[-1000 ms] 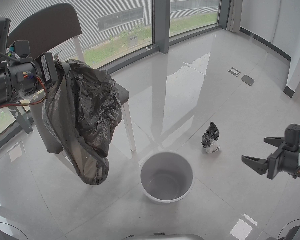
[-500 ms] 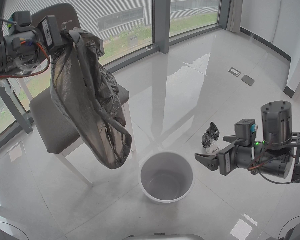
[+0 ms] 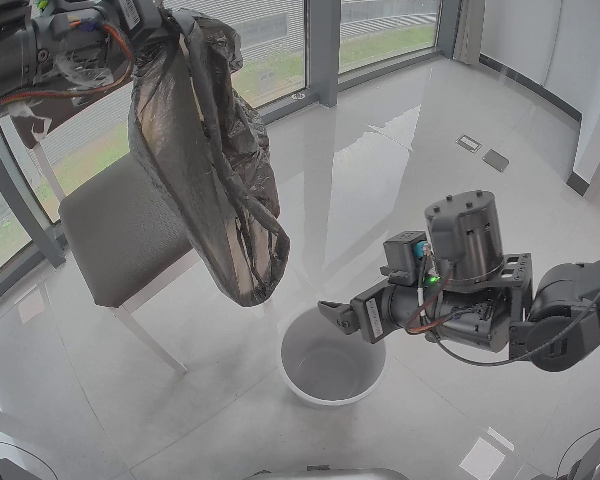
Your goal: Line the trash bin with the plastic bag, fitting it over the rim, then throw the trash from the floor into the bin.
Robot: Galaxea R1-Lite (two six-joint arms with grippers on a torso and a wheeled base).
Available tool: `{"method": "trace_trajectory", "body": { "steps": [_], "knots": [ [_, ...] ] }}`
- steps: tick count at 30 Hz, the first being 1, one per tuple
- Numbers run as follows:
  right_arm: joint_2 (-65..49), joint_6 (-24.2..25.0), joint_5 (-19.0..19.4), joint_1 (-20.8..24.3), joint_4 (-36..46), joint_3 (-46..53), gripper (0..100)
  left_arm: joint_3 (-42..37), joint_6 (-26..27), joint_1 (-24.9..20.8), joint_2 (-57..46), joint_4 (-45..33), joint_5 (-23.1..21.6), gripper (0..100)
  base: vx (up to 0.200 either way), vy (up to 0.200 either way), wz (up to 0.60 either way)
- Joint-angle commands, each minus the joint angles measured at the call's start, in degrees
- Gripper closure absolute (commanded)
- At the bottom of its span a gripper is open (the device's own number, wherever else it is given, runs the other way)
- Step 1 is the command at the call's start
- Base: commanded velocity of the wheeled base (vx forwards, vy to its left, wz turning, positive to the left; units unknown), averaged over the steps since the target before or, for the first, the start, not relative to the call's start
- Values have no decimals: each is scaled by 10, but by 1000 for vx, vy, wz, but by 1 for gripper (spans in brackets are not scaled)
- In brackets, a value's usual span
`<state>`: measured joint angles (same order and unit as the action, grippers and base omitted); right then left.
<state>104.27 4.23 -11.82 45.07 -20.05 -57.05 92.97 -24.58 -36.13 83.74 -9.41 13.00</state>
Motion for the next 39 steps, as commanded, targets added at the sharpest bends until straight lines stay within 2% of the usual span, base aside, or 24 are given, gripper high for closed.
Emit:
{"method": "trace_trajectory", "body": {
  "steps": [1, 13, 21, 32, 33, 39],
  "knots": [
    [38, 0, 0, 5, -1, -40, 0, 12, -1, -10, 13, 0, 0, 100, 0, 0, 0],
    [114, 2, -1, 4, -19, -130, 0, 42, -14, -35, 26, -1, 0, 100, 0, 0, 0],
    [147, 3, 0, -16, -19, -192, 0, 49, -15, -40, 20, -1, 1, 100, 0, 0, 0],
    [158, 13, 0, -3, -19, -201, 0, 50, -26, -41, 20, -1, 0, 100, 0, 0, 0],
    [158, 13, 0, -3, -19, -201, 100, 50, -26, -41, 20, -1, 1, 100, 0, 0, 0],
    [154, 17, 0, -3, -17, -188, 100, 48, -34, -36, 22, -1, 2, 100, 0, 0, 0]
  ]
}}
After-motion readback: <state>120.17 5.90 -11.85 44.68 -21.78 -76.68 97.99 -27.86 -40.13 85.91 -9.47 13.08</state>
